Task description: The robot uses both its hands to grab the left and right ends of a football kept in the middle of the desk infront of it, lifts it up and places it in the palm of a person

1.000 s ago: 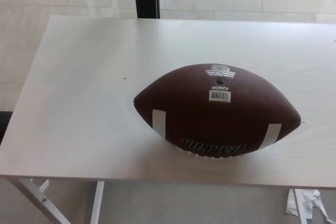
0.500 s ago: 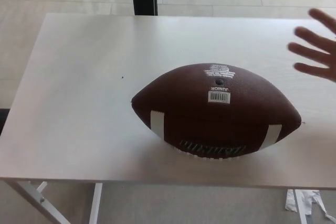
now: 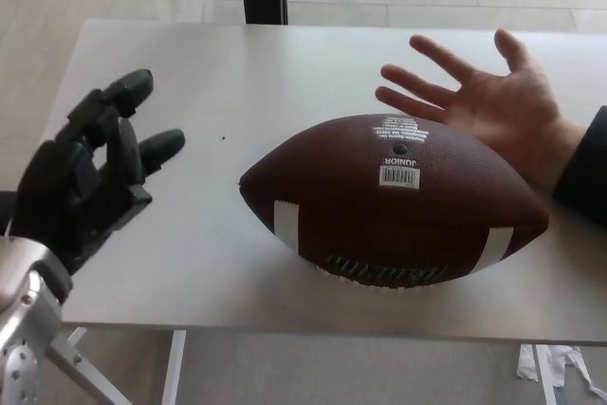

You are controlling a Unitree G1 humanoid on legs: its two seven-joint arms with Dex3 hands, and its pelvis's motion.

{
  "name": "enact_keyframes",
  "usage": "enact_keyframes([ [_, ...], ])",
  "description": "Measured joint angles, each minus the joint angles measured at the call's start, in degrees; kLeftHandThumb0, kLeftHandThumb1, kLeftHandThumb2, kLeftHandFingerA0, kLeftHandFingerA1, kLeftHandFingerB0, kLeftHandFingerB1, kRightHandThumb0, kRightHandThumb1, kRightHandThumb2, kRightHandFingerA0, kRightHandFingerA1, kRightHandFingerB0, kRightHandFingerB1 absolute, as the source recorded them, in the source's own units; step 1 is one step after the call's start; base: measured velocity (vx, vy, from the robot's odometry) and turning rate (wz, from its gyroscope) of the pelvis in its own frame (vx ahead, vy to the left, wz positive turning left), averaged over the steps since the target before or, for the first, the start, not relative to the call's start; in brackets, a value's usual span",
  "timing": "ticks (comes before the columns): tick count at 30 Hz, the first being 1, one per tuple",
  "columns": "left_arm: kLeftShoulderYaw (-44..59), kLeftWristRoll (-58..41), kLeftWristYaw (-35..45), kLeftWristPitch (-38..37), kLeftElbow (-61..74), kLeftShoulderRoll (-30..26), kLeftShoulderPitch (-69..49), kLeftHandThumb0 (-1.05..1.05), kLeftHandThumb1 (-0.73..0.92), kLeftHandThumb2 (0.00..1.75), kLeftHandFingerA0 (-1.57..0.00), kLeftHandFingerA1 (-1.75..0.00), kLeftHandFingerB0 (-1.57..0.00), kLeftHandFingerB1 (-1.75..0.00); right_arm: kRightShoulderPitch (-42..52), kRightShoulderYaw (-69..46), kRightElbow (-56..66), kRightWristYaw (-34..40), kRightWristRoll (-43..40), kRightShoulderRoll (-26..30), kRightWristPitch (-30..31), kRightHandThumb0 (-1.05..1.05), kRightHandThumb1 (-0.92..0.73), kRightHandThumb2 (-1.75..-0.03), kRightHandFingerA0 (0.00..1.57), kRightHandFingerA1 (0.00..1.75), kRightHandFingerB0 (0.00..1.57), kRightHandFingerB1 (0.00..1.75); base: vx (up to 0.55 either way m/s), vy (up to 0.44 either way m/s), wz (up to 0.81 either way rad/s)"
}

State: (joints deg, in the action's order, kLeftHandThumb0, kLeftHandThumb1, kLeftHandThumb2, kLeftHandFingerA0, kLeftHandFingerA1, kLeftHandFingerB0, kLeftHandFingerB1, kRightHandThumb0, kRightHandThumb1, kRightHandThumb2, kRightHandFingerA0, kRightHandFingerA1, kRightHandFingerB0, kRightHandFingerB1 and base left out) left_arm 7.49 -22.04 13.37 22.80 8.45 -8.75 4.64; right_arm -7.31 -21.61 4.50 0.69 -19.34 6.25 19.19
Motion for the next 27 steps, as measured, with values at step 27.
enact_keyframes([
  [27,-4.6,3.4,-0.8,0.0,-2.5,3.2,-5.0,-0.80,0.83,1.15,-0.11,-0.58,-0.05,-0.35,13.7,9.0,2.1,3.8,4.8,-9.7,-4.2,-0.97,-0.87,-0.73,0.52,0.53,0.39,0.33,0.00,0.000,0.00],
])
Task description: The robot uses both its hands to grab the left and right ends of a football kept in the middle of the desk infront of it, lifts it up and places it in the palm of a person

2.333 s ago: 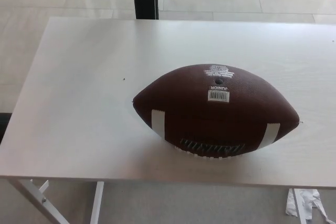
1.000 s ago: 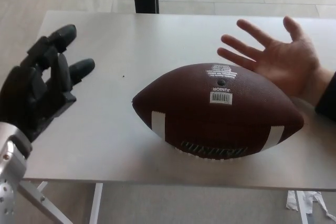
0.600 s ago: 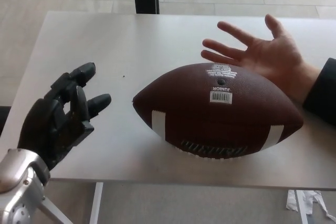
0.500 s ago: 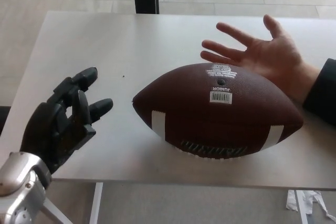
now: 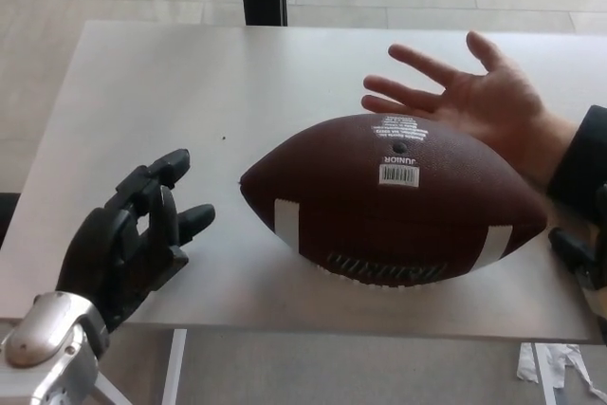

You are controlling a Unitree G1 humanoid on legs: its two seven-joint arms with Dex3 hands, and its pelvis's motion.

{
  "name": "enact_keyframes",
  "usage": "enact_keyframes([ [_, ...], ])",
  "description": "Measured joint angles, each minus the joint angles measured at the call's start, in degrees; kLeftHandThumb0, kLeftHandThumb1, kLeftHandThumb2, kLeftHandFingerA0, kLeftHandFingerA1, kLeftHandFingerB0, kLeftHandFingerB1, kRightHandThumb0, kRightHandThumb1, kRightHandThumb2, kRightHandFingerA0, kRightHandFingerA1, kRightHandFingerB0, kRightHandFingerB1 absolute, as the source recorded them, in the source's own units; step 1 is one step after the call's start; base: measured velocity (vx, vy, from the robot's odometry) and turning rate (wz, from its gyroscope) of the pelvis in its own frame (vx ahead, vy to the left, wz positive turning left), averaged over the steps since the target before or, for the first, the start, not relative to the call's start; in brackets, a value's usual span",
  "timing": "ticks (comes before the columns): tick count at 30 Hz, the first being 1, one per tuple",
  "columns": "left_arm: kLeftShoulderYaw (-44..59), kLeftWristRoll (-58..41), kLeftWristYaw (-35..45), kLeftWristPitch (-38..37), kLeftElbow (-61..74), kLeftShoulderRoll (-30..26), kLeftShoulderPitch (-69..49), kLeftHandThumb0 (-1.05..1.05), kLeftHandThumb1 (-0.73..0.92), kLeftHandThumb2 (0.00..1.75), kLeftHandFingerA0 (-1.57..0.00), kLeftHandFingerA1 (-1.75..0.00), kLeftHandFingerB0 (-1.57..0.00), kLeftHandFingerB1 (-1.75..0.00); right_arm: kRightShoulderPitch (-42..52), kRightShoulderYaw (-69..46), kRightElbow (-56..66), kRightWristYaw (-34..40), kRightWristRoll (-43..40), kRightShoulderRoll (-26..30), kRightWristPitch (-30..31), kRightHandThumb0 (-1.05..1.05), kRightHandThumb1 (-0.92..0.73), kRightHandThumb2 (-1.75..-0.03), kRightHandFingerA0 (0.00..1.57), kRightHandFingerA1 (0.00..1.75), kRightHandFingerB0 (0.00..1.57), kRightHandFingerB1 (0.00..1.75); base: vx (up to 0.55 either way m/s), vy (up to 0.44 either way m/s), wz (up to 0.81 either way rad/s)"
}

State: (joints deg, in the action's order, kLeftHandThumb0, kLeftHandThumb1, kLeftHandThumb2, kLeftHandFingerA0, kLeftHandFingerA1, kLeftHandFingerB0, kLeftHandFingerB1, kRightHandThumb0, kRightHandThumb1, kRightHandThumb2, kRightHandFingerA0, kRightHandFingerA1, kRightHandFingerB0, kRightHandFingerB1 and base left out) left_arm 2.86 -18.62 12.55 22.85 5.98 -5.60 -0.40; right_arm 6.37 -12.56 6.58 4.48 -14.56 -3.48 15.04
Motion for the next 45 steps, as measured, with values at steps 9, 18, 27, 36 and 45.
enact_keyframes([
  [9,-0.7,0.8,-0.7,0.0,-1.5,1.8,0.3,-0.88,0.87,1.24,-0.14,-0.58,0.00,-0.26,-2.6,0.3,-4.7,-0.6,1.0,0.7,-2.3,-0.96,-0.75,-1.17,0.44,0.62,0.28,0.44,0.00,0.000,0.00],
  [18,-0.5,1.6,-2.1,-1.6,-5.4,5.8,2.3,-0.91,0.88,0.95,-0.12,-0.54,-0.03,-0.18,-7.4,-0.2,-8.4,-0.9,1.6,3.9,-1.8,-0.96,-0.92,-0.70,0.41,0.50,0.33,0.31,0.00,0.000,0.00],
  [27,0.2,1.7,-4.1,-4.4,-9.6,10.5,4.6,-0.89,0.83,1.19,-0.13,-0.55,-0.05,-0.22,-8.6,0.5,-8.8,-1.1,1.7,3.7,-1.5,-0.99,-0.92,-0.74,0.43,0.61,0.37,0.34,0.00,0.000,0.00],
  [36,-0.9,3.1,-6.2,-5.6,-13.4,11.4,8.3,-0.91,0.88,1.24,-0.15,-0.57,-0.07,-0.25,-7.6,3.2,-10.4,-0.8,3.2,1.6,-3.9,-0.93,-0.75,-1.18,0.41,0.64,0.30,0.47,0.00,0.000,0.00],
  [45,-3.2,5.5,-6.9,-5.6,-17.0,9.0,12.1,-0.91,0.88,1.24,-0.15,-0.56,-0.06,-0.26,-8.2,4.9,-11.3,-0.6,4.1,0.6,-5.8,-1.01,-0.92,-0.80,0.44,0.53,0.34,0.34,0.00,0.000,0.00],
])
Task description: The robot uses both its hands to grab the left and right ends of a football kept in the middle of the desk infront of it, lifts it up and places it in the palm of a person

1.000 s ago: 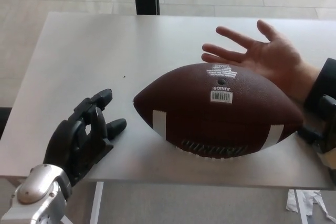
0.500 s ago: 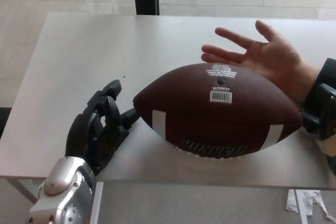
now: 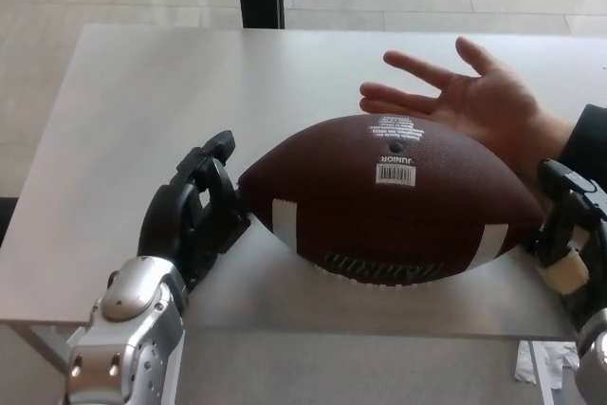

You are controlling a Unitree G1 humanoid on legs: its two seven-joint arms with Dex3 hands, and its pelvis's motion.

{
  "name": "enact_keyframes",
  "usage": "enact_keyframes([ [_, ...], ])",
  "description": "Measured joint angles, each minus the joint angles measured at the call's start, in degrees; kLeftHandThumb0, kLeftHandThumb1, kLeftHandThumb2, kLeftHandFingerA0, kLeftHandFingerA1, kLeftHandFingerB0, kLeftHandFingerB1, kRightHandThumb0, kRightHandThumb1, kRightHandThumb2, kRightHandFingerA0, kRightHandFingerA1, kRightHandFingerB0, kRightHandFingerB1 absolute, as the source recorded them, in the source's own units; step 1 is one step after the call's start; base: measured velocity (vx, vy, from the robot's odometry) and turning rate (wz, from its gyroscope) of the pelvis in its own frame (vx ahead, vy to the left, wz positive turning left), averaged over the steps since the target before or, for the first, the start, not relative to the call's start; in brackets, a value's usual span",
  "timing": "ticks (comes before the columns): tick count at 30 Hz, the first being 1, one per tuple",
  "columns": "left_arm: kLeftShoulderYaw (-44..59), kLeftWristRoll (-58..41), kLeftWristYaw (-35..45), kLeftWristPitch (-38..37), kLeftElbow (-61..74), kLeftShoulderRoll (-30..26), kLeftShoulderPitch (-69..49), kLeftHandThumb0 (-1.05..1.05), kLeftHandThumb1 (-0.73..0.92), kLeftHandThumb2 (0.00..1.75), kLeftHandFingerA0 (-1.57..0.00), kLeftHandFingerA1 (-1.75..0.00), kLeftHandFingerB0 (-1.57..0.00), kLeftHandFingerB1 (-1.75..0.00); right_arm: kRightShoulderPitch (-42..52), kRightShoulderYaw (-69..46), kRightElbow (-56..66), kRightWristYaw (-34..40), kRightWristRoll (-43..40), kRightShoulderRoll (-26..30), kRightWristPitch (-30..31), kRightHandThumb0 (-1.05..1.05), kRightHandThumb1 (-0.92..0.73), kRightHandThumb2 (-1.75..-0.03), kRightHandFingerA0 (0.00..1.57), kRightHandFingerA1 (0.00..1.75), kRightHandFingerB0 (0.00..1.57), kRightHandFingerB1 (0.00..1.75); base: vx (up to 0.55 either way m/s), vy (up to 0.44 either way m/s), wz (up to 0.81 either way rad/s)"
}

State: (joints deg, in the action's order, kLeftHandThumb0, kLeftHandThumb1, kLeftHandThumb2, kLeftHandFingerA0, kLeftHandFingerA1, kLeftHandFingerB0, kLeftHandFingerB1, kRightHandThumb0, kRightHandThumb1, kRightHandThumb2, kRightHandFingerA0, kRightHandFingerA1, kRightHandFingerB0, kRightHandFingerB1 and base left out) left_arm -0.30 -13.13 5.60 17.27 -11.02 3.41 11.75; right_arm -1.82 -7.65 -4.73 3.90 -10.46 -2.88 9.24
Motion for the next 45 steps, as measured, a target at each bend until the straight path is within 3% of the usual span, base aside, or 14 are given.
enact_keyframes([
  [2,-0.4,0.6,0.0,0.1,-0.7,-0.8,1.0,-0.96,0.92,0.93,-0.16,-0.53,-0.05,-0.25,-0.3,0.2,0.0,0.0,0.0,-0.2,0.2,-1.02,-0.92,-0.74,0.44,0.52,0.34,0.33,0.00,0.000,0.00],
  [8,-1.8,2.0,0.0,0.4,-1.4,-1.9,2.6,-0.84,0.88,1.27,-0.18,-0.58,-0.03,-0.31,-1.8,0.1,0.0,0.0,0.5,0.2,0.5,-1.04,-0.92,-0.79,0.47,0.57,0.32,0.33,0.00,0.000,0.00],
  [9,-2.1,2.2,-0.1,0.4,-1.4,-1.9,2.6,-0.95,0.92,0.93,-0.21,-0.56,-0.06,-0.27,-2.1,0.1,0.0,0.1,0.6,0.3,0.5,-1.01,-0.82,-1.21,0.44,0.63,0.29,0.45,0.00,0.000,0.00],
  [11,-2.4,2.5,-0.3,0.3,-2.2,-1.3,2.8,-0.93,0.92,0.96,-0.23,-0.56,-0.07,-0.28,-2.7,0.0,0.1,0.2,0.9,0.4,0.7,-1.05,-0.92,-0.75,0.47,0.61,0.32,0.32,0.00,0.000,0.00],
  [22,-0.8,2.7,-3.0,-1.8,-7.6,6.2,5.1,-0.80,0.92,0.98,-0.20,-0.61,-0.07,-0.28,-3.7,1.4,2.5,0.5,1.0,-2.5,1.5,-1.03,-0.92,-0.77,0.48,0.59,0.33,0.33,0.00,0.000,0.00],
  [23,-0.6,2.7,-3.2,-2.4,-7.9,6.9,5.0,-0.82,0.92,0.98,-0.20,-0.63,-0.07,-0.27,-3.6,1.6,2.6,0.7,1.2,-2.6,1.5,-0.91,-0.76,-1.20,0.45,0.63,0.27,0.46,0.00,0.000,0.00],
  [26,-0.1,2.5,-4.0,-4.5,-8.9,9.1,4.4,-0.76,0.92,1.28,-0.24,-0.66,-0.02,-0.27,-3.1,2.6,3.1,1.4,1.7,-2.8,1.6,-0.97,-0.92,-0.78,0.47,0.58,0.33,0.34,0.00,0.000,0.00],
  [27,0.1,2.4,-4.3,-5.2,-9.3,9.5,4.2,-0.89,0.92,0.96,-0.25,-0.66,-0.10,-0.26,-2.9,2.9,3.2,1.6,1.9,-2.9,1.7,-0.97,-0.80,-1.20,0.47,0.66,0.31,0.48,0.00,0.000,0.00],
  [29,0.4,2.1,-5.0,-6.4,-10.5,9.7,4.0,-0.86,0.92,0.94,-0.27,-0.67,-0.09,-0.26,-2.2,3.8,3.7,1.9,2.3,-3.1,1.7,-1.02,-0.92,-0.74,0.47,0.62,0.34,0.34,0.00,0.000,0.00],
  [36,0.0,1.1,-6.6,-9.5,-13.2,9.8,4.4,-0.72,0.92,0.94,-0.30,-0.75,-0.10,-0.34,0.0,5.5,4.4,2.4,2.7,-3.6,1.3,-0.98,-0.92,-0.70,0.47,0.62,0.38,0.35,0.00,0.000,0.00],
  [38,-0.3,1.1,-6.8,-10.3,-14.0,9.9,4.8,-0.68,0.91,0.98,-0.08,-0.59,-0.03,-0.18,0.2,6.0,4.7,2.8,3.0,-3.7,1.3,-1.05,-0.81,-1.21,0.45,0.63,0.29,0.45,0.00,0.000,0.00],
  [40,-1.0,1.3,-7.2,-10.7,-14.5,9.8,5.7,-0.70,0.90,1.11,-0.28,-0.75,-0.11,-0.53,0.3,6.3,4.7,3.2,3.3,-3.6,1.3,-1.01,-0.92,-0.69,0.48,0.61,0.36,0.34,0.00,0.000,0.00],
  [41,-1.1,1.4,-7.3,-10.8,-14.6,9.8,5.8,-0.65,0.92,0.93,-0.24,-1.08,-0.15,-0.52,0.3,6.3,4.8,3.3,3.4,-3.6,1.3,-1.05,-0.77,-1.20,0.48,0.68,0.30,0.44,0.00,0.000,0.00],
  [45,-3.1,2.5,-7.9,-11.3,-16.0,8.3,7.0,-0.49,0.92,0.86,-0.37,-0.84,-0.12,-0.44,0.3,6.3,4.7,4.1,3.5,-3.6,1.3,-1.05,-0.77,-1.20,0.47,0.68,0.31,0.45,0.00,0.000,0.00],
])
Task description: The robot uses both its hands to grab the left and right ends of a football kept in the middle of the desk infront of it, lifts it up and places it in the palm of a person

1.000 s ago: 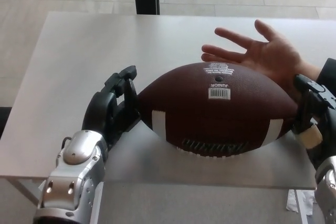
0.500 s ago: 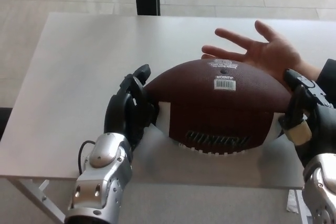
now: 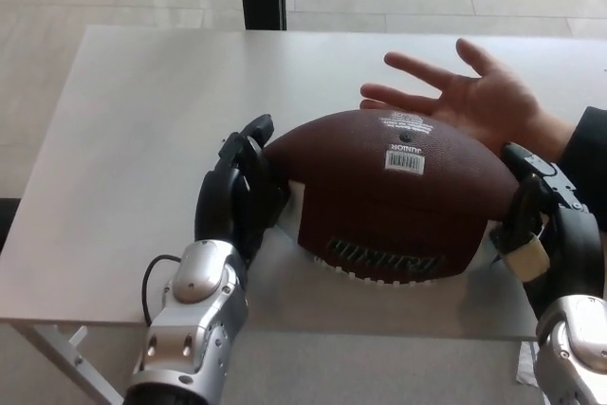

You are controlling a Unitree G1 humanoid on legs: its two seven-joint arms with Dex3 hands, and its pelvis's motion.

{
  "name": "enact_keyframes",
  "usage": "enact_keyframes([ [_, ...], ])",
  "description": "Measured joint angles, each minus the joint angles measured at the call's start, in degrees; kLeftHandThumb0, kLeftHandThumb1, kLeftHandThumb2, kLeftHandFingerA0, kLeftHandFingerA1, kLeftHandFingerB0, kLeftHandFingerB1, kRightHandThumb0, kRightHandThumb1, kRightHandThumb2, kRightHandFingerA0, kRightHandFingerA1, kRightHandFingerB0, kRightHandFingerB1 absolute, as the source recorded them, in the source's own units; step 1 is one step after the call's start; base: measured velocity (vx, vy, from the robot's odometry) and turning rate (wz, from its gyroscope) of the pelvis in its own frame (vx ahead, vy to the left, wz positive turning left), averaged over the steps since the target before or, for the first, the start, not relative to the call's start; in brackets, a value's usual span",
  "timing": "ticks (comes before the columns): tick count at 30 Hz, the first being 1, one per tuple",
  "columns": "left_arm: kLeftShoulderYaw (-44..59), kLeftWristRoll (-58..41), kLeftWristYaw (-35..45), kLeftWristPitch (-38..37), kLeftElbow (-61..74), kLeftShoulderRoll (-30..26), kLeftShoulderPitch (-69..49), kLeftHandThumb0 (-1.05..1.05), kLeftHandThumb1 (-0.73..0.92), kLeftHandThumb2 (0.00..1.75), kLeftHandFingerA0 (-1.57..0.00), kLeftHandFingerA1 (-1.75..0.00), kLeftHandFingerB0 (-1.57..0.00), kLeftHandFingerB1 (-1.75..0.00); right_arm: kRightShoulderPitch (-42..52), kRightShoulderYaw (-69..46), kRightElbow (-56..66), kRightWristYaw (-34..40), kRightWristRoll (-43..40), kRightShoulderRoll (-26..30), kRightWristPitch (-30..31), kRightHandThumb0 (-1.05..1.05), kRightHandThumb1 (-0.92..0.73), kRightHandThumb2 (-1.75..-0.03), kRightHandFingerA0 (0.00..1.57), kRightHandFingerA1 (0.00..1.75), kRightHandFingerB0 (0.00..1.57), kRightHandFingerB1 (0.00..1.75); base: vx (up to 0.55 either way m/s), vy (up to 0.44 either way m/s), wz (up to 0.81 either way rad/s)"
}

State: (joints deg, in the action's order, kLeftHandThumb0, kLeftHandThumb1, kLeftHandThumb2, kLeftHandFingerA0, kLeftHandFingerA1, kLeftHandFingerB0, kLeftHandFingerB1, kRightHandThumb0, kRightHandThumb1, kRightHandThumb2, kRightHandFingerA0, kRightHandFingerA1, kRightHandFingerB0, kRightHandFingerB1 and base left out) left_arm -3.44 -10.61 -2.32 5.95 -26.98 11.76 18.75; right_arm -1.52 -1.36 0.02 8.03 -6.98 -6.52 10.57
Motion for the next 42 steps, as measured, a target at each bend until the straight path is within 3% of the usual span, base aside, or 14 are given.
enact_keyframes([
  [2,-1.0,0.6,-0.5,-0.1,-0.8,-0.7,0.8,-0.38,0.92,0.87,-0.38,-0.91,-0.14,-0.43,0.0,0.0,0.0,0.4,0.0,0.0,0.0,-1.02,-0.92,-0.66,0.45,0.65,0.33,0.33,0.00,0.000,0.00],
  [3,-1.6,0.8,-0.7,-0.4,-1.1,-1.1,1.0,-0.37,0.92,0.82,-0.43,-1.02,-0.16,-0.47,0.0,0.0,0.0,0.6,0.0,0.0,0.0,-1.05,-0.76,-1.18,0.42,0.67,0.26,0.44,0.00,0.000,0.00],
  [6,-3.1,1.3,-1.1,-1.6,-1.8,-1.9,1.1,-0.45,0.82,0.76,-0.42,-0.86,-0.19,-0.50,0.0,0.0,-0.1,0.9,0.1,0.0,0.0,-0.98,-0.92,-0.69,0.40,0.62,0.30,0.32,0.00,0.000,0.00],
  [18,-5.7,1.7,-3.0,-5.4,-4.9,-2.7,1.9,-0.50,0.78,0.77,-0.38,-0.86,-0.15,-0.48,0.0,0.0,-0.5,2.3,0.1,-1.0,-0.5,-1.02,-0.92,-0.72,0.43,0.67,0.27,0.35,0.00,0.000,0.00],
  [19,-5.9,1.7,-3.2,-5.7,-5.2,-2.7,2.0,-0.50,0.78,0.77,-0.38,-0.87,-0.15,-0.49,0.0,0.0,-0.5,2.5,0.1,-1.1,-0.5,-0.97,-0.79,-1.19,0.47,0.70,0.23,0.46,0.00,0.000,0.00],
  [21,-6.1,1.7,-3.5,-6.1,-5.7,-2.7,2.5,-0.47,0.78,0.77,-0.38,-0.90,-0.15,-0.48,0.0,0.0,-0.5,2.9,0.0,-1.3,-0.5,-0.94,-0.77,-1.19,0.38,0.66,0.18,0.45,0.00,0.000,0.00],
  [22,-6.2,1.7,-3.6,-6.1,-5.8,-2.7,2.8,-0.48,0.78,0.76,-0.37,-0.94,-0.14,-0.49,0.0,0.0,-0.5,3.0,0.0,-1.5,-0.4,-1.00,-0.92,-0.71,0.43,0.65,0.27,0.33,0.00,0.000,0.00],
  [29,-6.1,1.2,-4.0,-7.1,-7.8,-2.4,4.1,-0.61,0.73,1.11,-0.32,-0.77,-0.01,-0.48,-0.5,-0.3,-0.5,4.2,-0.2,-2.8,0.0,-0.98,-0.80,-1.19,0.41,0.65,0.25,0.45,0.00,0.000,0.00],
  [30,-5.7,0.7,-4.0,-7.6,-8.1,-2.0,4.1,-0.60,0.92,0.72,-0.22,-0.88,-0.03,-0.36,-0.7,-0.5,-0.5,4.5,-0.2,-3.1,0.1,-0.99,-0.91,-0.76,0.47,0.63,0.32,0.35,0.00,0.000,0.00],
  [31,-5.4,0.4,-4.0,-7.9,-8.3,-1.7,4.2,-0.60,0.75,1.14,-0.30,-0.74,0.00,-0.43,-0.8,-0.6,-0.5,4.7,-0.2,-3.3,0.2,-0.95,-0.92,-0.72,0.49,0.64,0.34,0.35,0.00,0.000,0.00],
  [38,-3.7,-2.2,-4.1,-9.3,-8.7,0.0,4.7,-0.64,0.92,0.80,-0.20,-0.90,-0.02,-0.35,-2.2,-2.3,-0.6,6.0,-0.8,-5.3,1.8,-0.95,-0.92,-0.69,0.46,0.61,0.37,0.36,0.00,0.000,0.00],
  [39,-3.4,-2.7,-4.1,-9.3,-8.8,0.2,5.1,-0.64,0.92,0.79,-0.21,-0.89,-0.02,-0.37,-2.7,-2.6,-0.6,6.2,-1.1,-5.4,2.3,-0.90,-0.71,-1.14,0.43,0.65,0.30,0.48,0.00,0.000,0.00],
  [40,-3.2,-3.1,-4.1,-9.4,-9.0,0.5,5.4,-0.70,0.74,1.15,-0.29,-0.77,0.00,-0.44,-3.2,-2.9,-0.6,6.4,-1.4,-5.4,2.9,-0.95,-0.92,-0.69,0.47,0.59,0.37,0.34,0.00,0.000,0.00],
  [42,-2.8,-3.6,-4.1,-9.4,-9.4,0.9,6.0,-0.63,0.92,0.80,-0.15,-0.91,0.00,-0.43,-4.0,-3.4,-0.6,6.7,-1.8,-5.4,3.8,-0.96,-0.92,-0.69,0.47,0.59,0.34,0.34,0.00,0.000,0.00],
])
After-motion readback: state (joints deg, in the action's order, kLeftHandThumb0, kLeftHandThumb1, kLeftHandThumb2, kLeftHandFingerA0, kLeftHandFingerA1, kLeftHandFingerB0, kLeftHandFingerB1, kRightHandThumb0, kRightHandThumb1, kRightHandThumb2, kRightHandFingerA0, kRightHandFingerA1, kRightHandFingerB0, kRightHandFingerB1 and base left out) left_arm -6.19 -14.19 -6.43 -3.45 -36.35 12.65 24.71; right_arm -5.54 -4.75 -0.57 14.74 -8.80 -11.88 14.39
